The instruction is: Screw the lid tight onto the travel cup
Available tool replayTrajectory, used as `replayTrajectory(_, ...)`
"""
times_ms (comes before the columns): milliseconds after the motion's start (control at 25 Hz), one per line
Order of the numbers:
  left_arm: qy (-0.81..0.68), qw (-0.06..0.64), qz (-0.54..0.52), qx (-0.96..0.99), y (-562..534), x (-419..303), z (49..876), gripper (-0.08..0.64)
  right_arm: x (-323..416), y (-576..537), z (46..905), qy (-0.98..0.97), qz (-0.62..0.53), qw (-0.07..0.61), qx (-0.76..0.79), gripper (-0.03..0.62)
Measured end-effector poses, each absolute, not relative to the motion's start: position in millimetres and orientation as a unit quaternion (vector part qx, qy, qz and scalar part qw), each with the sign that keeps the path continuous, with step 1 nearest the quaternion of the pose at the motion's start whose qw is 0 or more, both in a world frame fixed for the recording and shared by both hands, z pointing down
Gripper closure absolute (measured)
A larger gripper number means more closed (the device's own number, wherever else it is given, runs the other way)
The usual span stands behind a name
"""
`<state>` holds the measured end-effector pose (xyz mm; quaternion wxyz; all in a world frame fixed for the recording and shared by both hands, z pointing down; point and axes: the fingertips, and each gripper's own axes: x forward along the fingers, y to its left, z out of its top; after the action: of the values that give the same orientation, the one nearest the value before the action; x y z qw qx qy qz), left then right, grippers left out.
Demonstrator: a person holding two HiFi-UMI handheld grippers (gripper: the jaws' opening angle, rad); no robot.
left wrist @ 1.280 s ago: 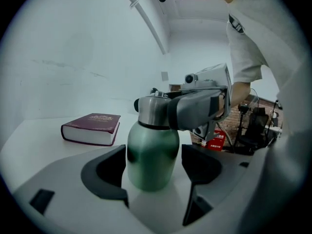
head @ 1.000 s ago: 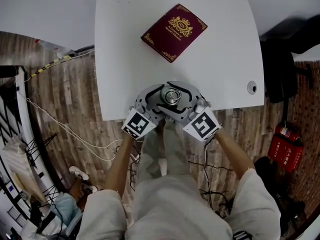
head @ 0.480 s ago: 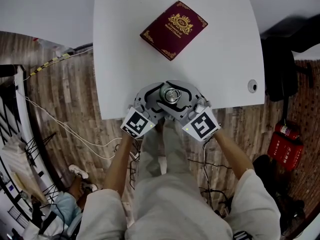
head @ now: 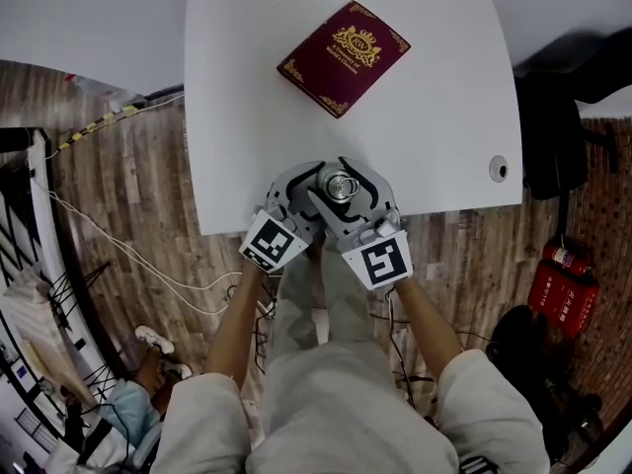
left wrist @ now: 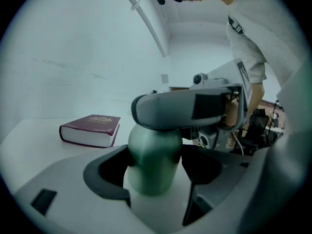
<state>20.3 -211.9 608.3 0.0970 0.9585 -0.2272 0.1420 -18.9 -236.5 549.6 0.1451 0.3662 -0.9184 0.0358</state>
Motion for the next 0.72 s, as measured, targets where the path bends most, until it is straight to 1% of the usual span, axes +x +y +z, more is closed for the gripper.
replayTrajectory(360,-0.217,0.091,0.145,0.961,-211.1,21.3,609.1,0.225,-13.6,-239.7,547.7,-0.888,0.034,0.127,0.441,0.336)
replayTrajectory(520,-0.215,0.090,0.146,0.961,-210.6,21.8,609.5,0.225,-12.8,-238.8,547.7,-0.893,0.046,0.113,0.432,0.336)
replayTrajectory(640,-0.215,0.093,0.146,0.961,-210.7,21.2,608.7,0.225,-16.6,-236.0,544.5,-0.911,0.057,0.102,0.395,0.333)
replayTrajectory(720,-0.213,0.092,0.146,0.962,-211.4,21.4,608.9,0.225,-18.5,-234.3,542.3,-0.925,0.064,0.097,0.362,0.296)
